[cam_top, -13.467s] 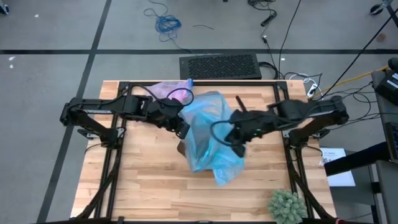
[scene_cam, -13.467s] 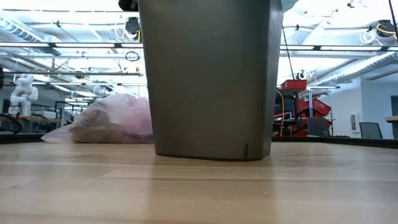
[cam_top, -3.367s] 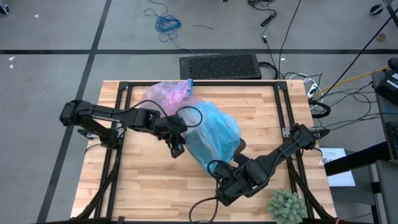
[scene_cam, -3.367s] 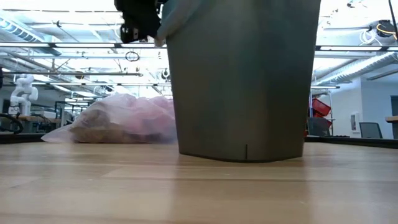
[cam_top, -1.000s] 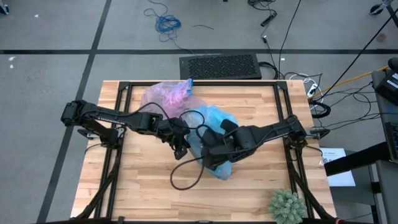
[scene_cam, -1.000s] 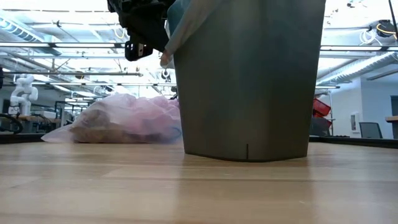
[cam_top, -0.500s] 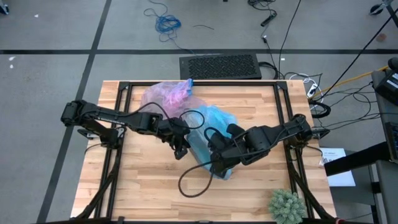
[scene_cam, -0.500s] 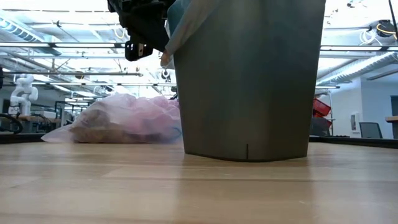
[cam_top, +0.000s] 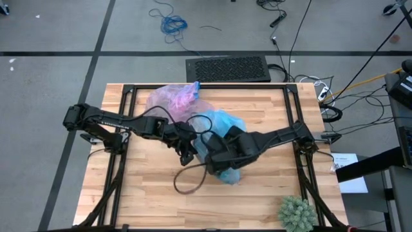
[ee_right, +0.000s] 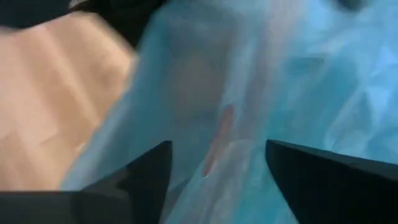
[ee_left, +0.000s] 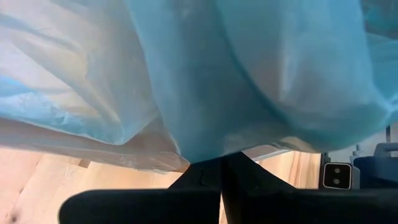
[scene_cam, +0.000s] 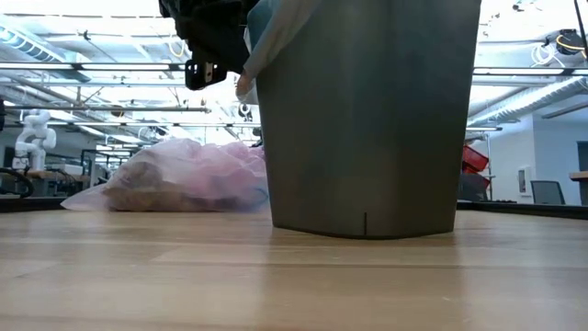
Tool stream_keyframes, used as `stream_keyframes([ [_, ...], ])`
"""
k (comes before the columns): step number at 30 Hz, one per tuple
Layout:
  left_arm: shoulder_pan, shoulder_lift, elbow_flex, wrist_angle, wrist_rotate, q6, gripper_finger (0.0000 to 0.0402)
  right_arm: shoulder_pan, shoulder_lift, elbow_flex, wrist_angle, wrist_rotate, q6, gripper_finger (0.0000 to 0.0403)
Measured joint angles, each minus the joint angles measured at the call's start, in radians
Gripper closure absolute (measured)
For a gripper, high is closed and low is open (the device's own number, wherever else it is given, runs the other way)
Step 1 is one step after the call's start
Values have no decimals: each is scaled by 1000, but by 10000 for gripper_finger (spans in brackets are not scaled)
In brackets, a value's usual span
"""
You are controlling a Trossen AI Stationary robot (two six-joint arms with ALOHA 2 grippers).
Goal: Place trash/remove bag and relplace
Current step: Insert the new trash bag into the trash bin
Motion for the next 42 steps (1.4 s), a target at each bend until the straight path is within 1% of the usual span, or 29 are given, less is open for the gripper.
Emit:
stream_keyframes([
  [1,0,0,0,-1,0,0,402,-3,3,0,-3,22,20,171],
  [3,0,0,0,-2,1,0,402,1,2,0,3,44,29,226],
  [7,0,0,0,-9,13,3,402,18,-8,19,9,53,20,367],
  [8,0,0,0,-10,15,12,402,24,-16,17,10,58,19,384],
  [13,-1,0,0,-9,19,17,402,44,-44,17,-1,79,110,398],
  [17,-1,0,0,-9,19,17,402,66,-76,20,-1,83,159,401],
  [22,0,0,0,-9,19,17,402,94,-99,20,-1,78,172,402],
  [27,0,0,0,-9,19,17,402,96,-132,20,-2,118,193,403],
  [29,0,0,0,-8,19,17,402,97,-135,20,-2,96,185,403],
  [31,0,0,0,-8,20,17,402,100,-134,20,0,43,159,399],
  [33,0,0,0,-8,22,18,402,107,-126,20,21,-15,106,385],
  [35,0,0,1,-8,22,18,402,117,-120,20,42,-48,76,359],
  [40,0,0,7,-5,23,24,402,120,-110,20,53,-54,65,272],
  [42,0,0,7,-5,23,25,402,113,-94,20,51,-47,57,244],
])
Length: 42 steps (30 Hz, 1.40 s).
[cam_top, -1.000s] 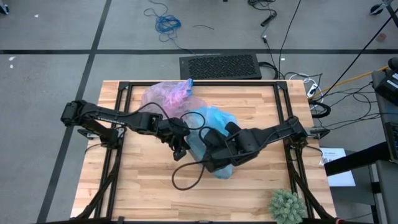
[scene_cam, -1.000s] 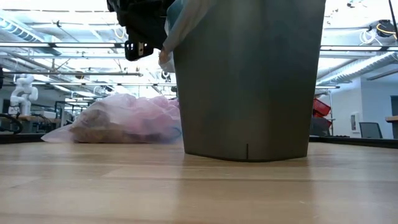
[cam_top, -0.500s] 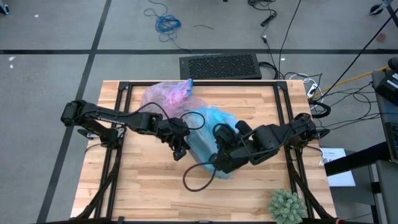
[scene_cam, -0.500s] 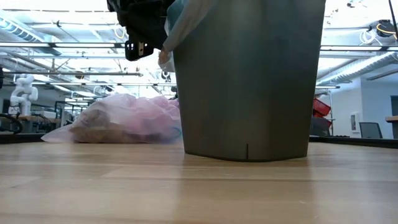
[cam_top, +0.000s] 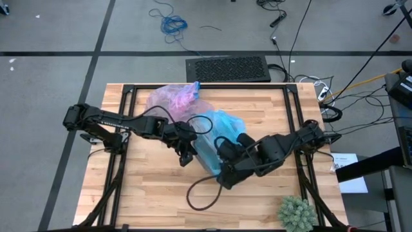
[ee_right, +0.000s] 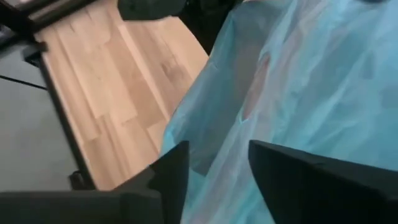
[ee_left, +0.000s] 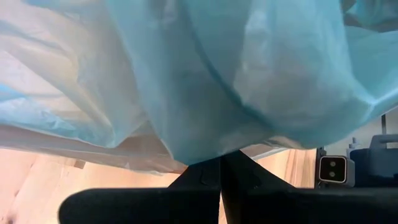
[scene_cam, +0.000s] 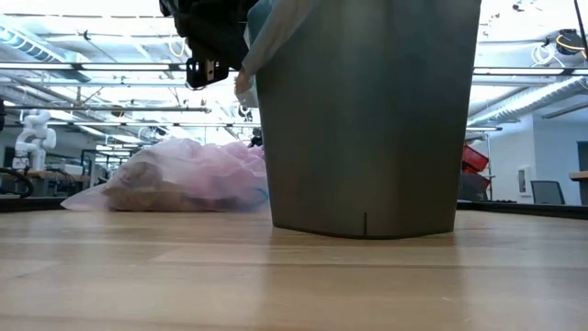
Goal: Place trash/remove bag and relplace
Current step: Insert the new trash bag into the trash bin
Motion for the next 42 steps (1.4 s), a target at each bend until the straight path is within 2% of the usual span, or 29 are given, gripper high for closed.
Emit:
stream_keyframes([
  [3,0,0,0,0,2,2,402,-14,32,0,-4,4,-14,225],
  [6,0,0,0,0,3,2,402,-32,60,0,-24,34,-23,232],
  [9,0,0,0,0,3,1,402,-41,73,-2,-54,73,17,278],
  [12,0,0,0,-2,3,0,402,-37,68,-2,-53,117,13,366],
  [14,0,0,0,-5,7,0,402,-29,66,-1,-53,139,3,390],
  [22,-1,0,0,-5,18,-1,402,2,49,-1,-53,203,117,402],
  [26,-1,0,0,-4,19,-1,402,27,42,-1,-53,202,127,403],
  [32,-1,-36,0,-4,5,0,402,67,41,-1,-47,163,-55,403],
  [35,3,-61,0,-3,-16,2,402,63,30,-1,27,132,-195,403],
  [38,11,-73,0,-3,-21,15,402,33,26,0,90,121,-348,403],
  [42,13,-74,0,-3,-23,18,402,-44,35,0,92,46,-426,403],
])
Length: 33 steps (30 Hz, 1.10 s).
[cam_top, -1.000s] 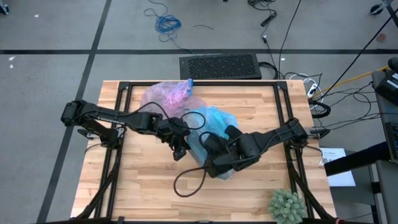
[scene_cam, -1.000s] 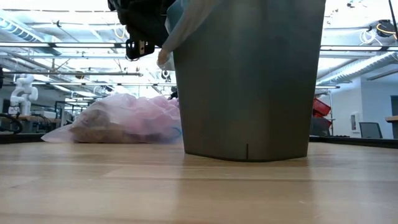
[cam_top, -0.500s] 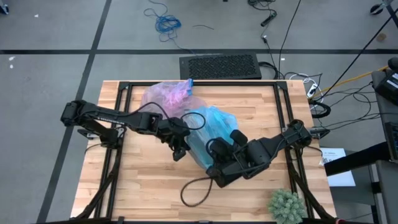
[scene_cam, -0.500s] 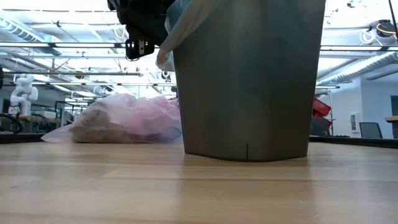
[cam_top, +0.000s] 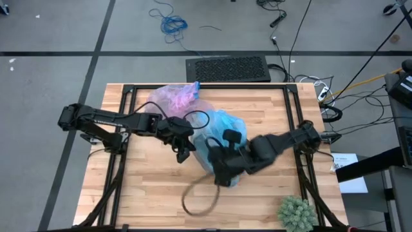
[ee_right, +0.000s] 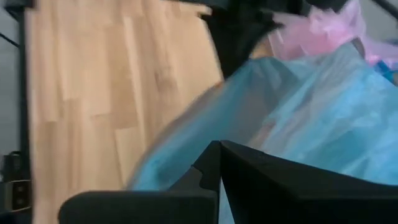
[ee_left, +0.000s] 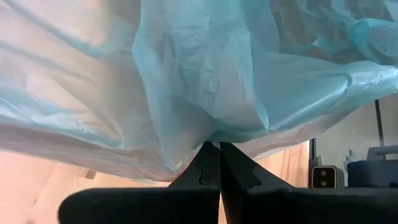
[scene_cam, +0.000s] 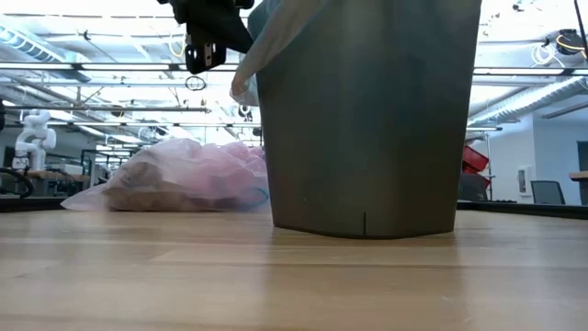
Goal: Place trash/remove bag and relplace
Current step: Insert the new trash bag into the trash bin
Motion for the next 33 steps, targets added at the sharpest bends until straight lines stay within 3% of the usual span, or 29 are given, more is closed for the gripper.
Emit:
stream_keyframes([
  [11,-20,-105,50,9,11,-42,402,-69,21,-1,30,-58,-42,403],
  [16,-27,-153,96,14,-16,32,402,-67,21,-1,40,-60,-42,403],
  [25,-28,-21,95,14,-31,80,402,-77,21,-1,66,-60,-41,403],
  [33,-17,7,94,149,-38,83,402,-82,53,0,26,-87,-28,403],
])
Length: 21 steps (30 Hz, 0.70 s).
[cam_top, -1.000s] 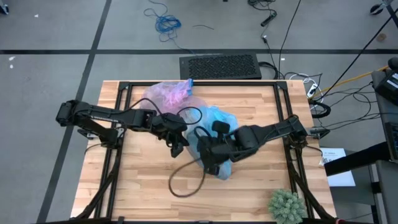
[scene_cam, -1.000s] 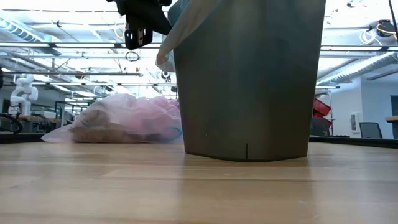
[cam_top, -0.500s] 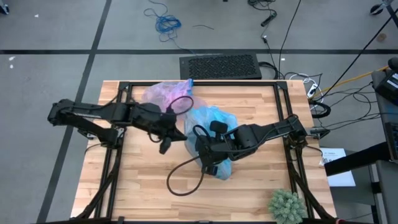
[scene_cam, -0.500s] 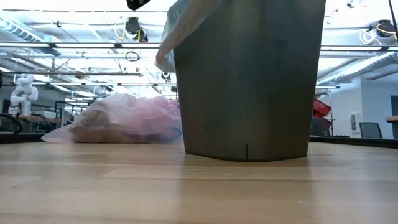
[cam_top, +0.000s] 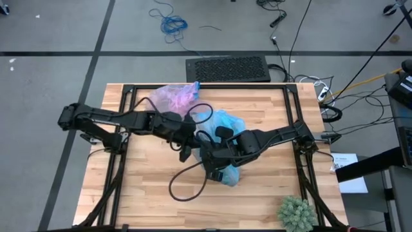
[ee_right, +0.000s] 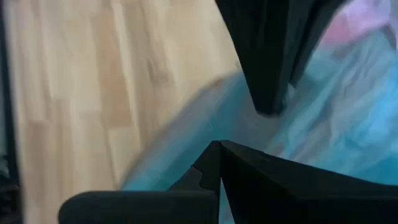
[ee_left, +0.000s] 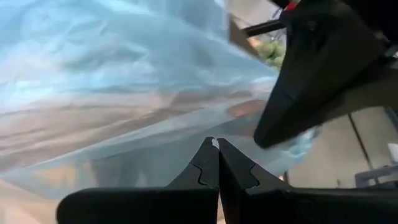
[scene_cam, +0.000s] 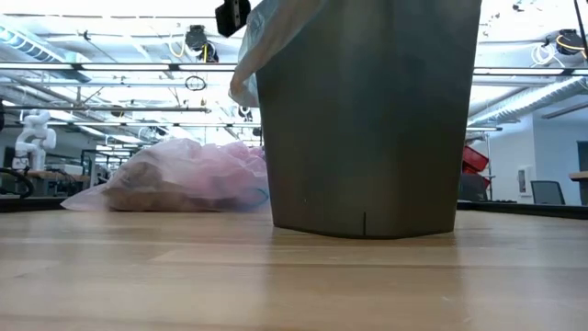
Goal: Place trash/remove bag and relplace
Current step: Insert the new trash bag into the trash bin
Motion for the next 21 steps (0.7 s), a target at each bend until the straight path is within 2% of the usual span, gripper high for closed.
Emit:
stream_keyframes([
  [6,11,32,-1,-20,-1,-3,402,-18,18,-1,-98,10,91,403],
  [11,1,62,-1,-34,7,-2,401,-19,8,-1,-172,71,206,403],
  [21,-6,74,0,-71,17,-2,401,10,0,-1,-170,85,334,403],
])
